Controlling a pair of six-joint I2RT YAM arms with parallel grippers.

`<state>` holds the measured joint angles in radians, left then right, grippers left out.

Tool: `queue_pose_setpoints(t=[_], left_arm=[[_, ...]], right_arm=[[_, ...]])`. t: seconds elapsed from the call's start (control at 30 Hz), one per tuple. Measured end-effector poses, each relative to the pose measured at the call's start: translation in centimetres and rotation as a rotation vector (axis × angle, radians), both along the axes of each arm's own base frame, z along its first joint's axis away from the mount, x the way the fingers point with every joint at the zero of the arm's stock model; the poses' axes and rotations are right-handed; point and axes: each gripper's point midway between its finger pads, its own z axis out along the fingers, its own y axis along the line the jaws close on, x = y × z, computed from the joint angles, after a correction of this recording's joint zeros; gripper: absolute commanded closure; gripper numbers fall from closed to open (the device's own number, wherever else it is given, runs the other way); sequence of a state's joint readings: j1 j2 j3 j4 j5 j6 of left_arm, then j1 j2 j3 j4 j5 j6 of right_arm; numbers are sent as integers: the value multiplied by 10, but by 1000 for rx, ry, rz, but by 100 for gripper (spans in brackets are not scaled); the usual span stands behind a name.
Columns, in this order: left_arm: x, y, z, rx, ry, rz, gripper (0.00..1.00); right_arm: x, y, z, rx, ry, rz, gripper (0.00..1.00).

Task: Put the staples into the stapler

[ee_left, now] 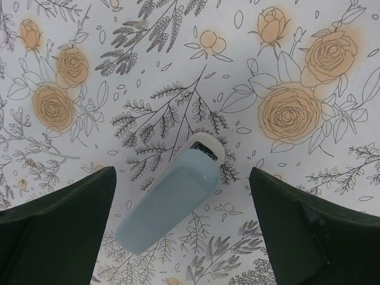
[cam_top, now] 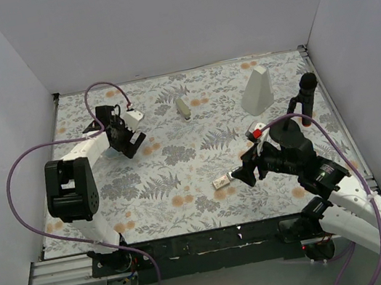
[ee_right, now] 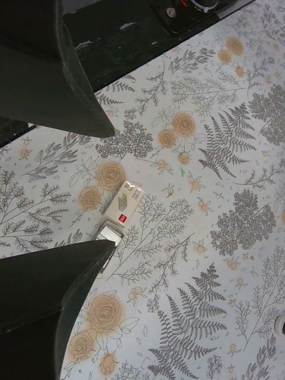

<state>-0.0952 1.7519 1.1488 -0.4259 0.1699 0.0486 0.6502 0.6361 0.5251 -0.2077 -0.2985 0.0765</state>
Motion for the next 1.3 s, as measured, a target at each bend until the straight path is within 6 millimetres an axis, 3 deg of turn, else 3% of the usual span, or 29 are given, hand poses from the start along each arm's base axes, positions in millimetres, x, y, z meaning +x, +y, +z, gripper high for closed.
queue_pose_setpoints(t=[0.37, 0.4, 0.93, 0.97, 1.13, 1.3], left_arm=[[-4, 1, -6, 3, 26, 2, 34], [-4, 1, -6, 3, 26, 2, 41], [-1, -2, -3, -18, 13, 20, 92], [-2, -3, -2, -24, 12, 25, 100], [-7, -19, 7, -71, 9, 52, 100], [-19, -61, 23, -140, 2, 49, 100]], right_arm=[[0, 0, -1, -4, 2, 0, 23], [0, 0, -1, -4, 2, 0, 24], [-1, -1, -5, -4, 3, 0, 24], [-1, -1, -5, -4, 3, 0, 24], [-1, -1, -5, -5, 3, 0, 24], [-1, -1, -7, -8, 9, 0, 24]])
